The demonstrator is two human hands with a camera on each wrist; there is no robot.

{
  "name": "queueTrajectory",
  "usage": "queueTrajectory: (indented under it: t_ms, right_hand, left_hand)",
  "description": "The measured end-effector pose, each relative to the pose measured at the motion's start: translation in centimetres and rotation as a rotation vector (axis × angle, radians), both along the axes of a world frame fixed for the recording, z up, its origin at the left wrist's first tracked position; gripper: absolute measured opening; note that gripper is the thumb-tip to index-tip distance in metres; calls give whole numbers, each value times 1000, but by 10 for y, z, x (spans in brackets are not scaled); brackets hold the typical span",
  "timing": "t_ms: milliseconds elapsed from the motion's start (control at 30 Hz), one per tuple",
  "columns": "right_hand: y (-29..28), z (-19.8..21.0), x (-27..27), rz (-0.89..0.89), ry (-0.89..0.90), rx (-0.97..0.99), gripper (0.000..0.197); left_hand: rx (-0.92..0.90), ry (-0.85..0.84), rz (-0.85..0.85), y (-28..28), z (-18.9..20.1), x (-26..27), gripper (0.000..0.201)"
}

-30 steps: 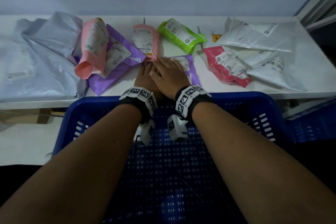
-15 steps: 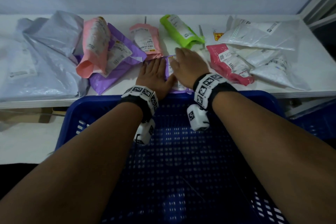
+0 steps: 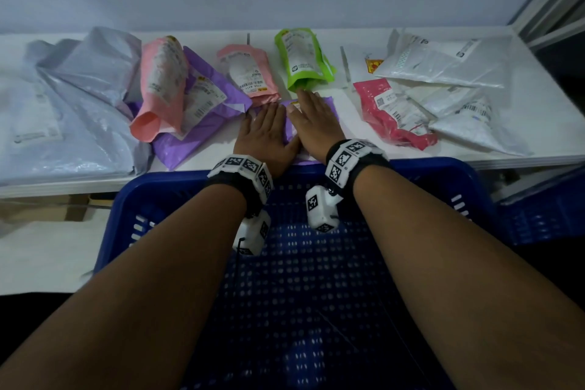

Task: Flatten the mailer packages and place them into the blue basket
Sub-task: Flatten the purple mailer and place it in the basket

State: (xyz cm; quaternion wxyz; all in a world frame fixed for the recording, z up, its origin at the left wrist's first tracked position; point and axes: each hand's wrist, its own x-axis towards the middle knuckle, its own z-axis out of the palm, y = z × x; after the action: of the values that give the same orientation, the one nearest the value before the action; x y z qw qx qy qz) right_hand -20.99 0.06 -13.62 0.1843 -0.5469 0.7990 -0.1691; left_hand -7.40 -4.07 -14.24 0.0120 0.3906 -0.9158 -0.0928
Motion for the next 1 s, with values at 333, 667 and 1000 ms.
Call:
queueTrajectory:
  t_ms: [333,667,1000]
  right_hand:
    - [21,10,-16,-41,41,25,61]
    - [31,6,-3,59,360,-144,58]
    - [41,0,-24,-50,238,78,72]
  left_hand:
    - [39,2,-1,-3,-2,0,97]
    - [21,-21,-1,1,5,1,83]
    - [58,-88,-84,-13,2,3,128]
